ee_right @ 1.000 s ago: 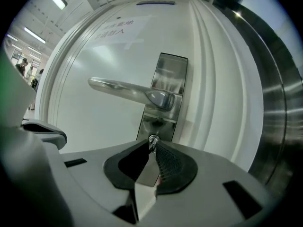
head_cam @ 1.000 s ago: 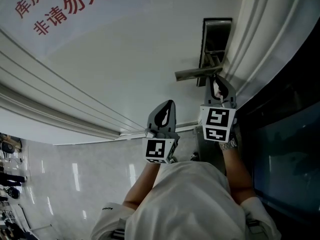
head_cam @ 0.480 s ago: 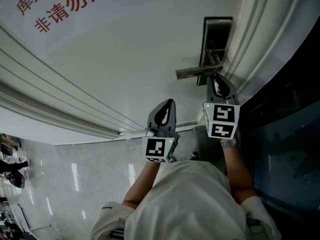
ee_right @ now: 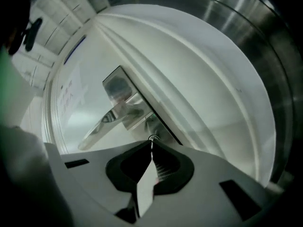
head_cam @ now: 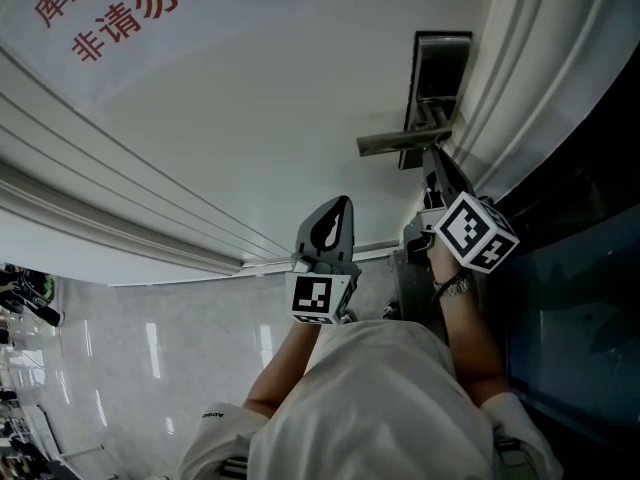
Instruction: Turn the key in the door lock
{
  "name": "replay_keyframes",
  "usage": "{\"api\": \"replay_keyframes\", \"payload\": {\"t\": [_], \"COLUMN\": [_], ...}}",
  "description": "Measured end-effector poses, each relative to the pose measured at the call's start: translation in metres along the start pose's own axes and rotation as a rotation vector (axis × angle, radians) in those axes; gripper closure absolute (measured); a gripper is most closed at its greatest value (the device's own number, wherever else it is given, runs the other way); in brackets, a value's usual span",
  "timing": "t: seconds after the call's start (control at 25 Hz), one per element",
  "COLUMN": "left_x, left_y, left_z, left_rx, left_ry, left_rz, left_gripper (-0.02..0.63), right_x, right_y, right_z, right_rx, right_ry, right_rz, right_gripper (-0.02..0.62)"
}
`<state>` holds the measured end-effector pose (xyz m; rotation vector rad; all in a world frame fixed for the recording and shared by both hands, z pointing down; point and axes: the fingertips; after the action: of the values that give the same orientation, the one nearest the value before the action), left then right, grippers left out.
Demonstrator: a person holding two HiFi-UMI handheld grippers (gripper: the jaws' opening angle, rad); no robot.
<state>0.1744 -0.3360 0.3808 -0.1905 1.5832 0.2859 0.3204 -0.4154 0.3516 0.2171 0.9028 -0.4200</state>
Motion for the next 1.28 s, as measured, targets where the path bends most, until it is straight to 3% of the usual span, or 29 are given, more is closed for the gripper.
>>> {"api": "replay_keyframes", "payload": {"t": [0.16,0.36,0.68,0.76,1.04,1.12,1.2,1.28], "left_x": [-0.001,0.001,-0.004,-0.005,-0.007,-0.007,-0.006,-0.007], "left_y": [0.002,0.005,0.007,0.008,0.010,0.010,0.009,0.009], "left_z": [-0.001,-0.004,0.000,0.002,-0.001,0.000,0.002,0.004], "left_rx": [0.002,0.008,0.007,0.003,0.009,0.006,0.001,-0.004], "left_ry": [-0.005,-0.023,-0.023,-0.025,-0.026,-0.023,-0.021,-0.021], "left_rz": [-0.006,-0.009,-0.022,-0.025,-0.029,-0.026,-0.025,-0.025], "left_gripper": [0.597,0.597,0.597,0.597,0.597,0.597,0.597,0.597], "right_x": [-0.001,-0.004,-0.008,-0.008,-0.007,-0.011,-0.016,-0.018], "right_y": [0.001,0.002,0.000,0.000,0.000,0.001,0.004,0.011], "right_z": [0.006,0.010,0.012,0.013,0.012,0.013,0.011,0.010], "right_rx": [0.063,0.120,0.305,0.319,0.295,0.279,0.263,0.237], "right_ry": [-0.348,-0.630,-1.145,-1.158,-0.985,-0.952,-0.834,-0.652], "right_rz": [0.070,0.126,0.264,0.278,0.222,0.198,0.156,0.111], "right_gripper": [0.584,0.584,0.583,0.583,0.580,0.533,0.501,0.483]}}
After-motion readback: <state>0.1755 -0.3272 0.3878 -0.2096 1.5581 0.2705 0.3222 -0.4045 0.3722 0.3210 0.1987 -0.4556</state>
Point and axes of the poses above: the fingertips, and each gripper's own axes: y backward along the fingers, z to its right, x out of its top, and after that the axes turned 6 degrees about x, right-handed
